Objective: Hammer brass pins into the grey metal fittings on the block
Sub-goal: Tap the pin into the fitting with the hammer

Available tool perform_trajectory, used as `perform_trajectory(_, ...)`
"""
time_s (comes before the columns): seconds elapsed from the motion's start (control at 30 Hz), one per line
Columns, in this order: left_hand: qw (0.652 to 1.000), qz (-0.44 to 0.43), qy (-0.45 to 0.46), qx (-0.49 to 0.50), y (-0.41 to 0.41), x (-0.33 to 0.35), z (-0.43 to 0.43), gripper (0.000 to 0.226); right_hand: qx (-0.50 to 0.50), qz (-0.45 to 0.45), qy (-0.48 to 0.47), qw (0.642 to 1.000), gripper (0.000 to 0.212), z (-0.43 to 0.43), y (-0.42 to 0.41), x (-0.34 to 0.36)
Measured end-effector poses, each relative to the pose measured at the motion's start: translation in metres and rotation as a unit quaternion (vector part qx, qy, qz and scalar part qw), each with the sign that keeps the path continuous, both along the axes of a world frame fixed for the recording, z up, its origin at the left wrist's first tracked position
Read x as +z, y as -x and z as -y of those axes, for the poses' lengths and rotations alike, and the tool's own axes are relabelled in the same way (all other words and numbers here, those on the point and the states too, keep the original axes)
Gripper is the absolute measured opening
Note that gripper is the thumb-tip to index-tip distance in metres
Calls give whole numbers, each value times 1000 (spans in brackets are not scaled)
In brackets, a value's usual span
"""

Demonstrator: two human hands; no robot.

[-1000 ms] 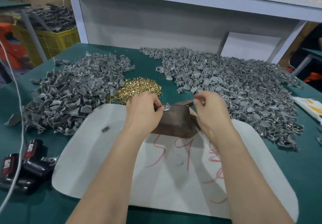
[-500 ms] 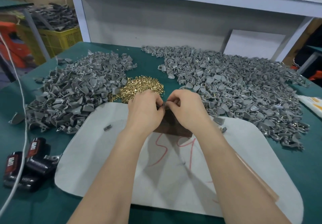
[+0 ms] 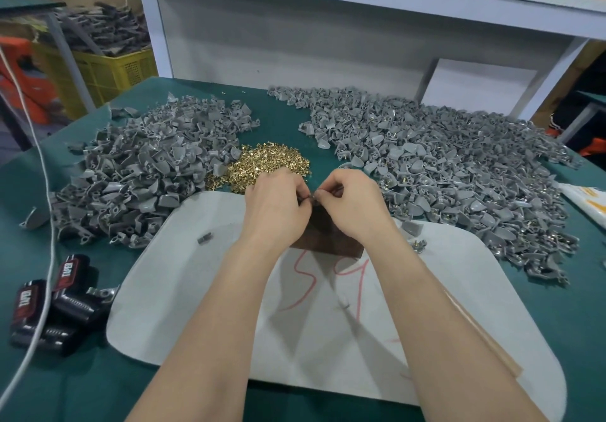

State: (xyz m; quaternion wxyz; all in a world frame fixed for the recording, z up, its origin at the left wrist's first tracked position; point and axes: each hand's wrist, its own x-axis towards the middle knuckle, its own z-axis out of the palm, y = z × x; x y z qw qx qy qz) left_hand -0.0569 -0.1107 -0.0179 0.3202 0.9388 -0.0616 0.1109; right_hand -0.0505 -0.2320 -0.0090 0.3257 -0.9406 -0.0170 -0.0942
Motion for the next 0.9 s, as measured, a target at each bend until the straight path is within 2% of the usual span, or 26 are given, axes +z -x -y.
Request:
perform_trajectory(0.3, 1000, -1, -11, -1, 0, 1, 0, 5, 22, -31, 56, 998, 12, -1, -7, 6)
perform_trajectory(0.4, 1000, 3, -18, 3, 1, 1, 0, 9, 34, -12, -24, 999, 10, 9, -3, 4)
perform_trajectory(0.47, 1000, 4, -14, 0, 2, 2, 0, 14, -22, 32, -79, 996, 20, 28, -1, 2)
perform_trajectory(0.5, 1000, 3, -9, -1, 2, 2, 0, 16, -65, 36, -57, 996, 22, 39, -1, 0)
perform_trajectory(0.57, 1000, 0, 0, -4, 2, 2, 0, 17, -130, -40, 81, 987, 22, 56, 0, -6)
perform_trajectory(0.63, 1000, 1, 3, -4, 2, 2, 0, 16, -131, -134, 190, 964, 21, 57, -1, -12)
perform_trajectory(0.7, 1000, 0, 7, -3, 2, 2, -1, 16, -119, -155, 212, 957, 17, 52, -3, -13)
perform_trajectory(0.77, 1000, -2, 19, -4, 3, 2, -1, 15, -109, -148, 187, 965, 15, 52, -6, -12)
perform_trajectory(0.9, 1000, -4, 25, -3, 2, 1, -1, 12, -128, -105, 54, 985, 16, 64, -4, 0)
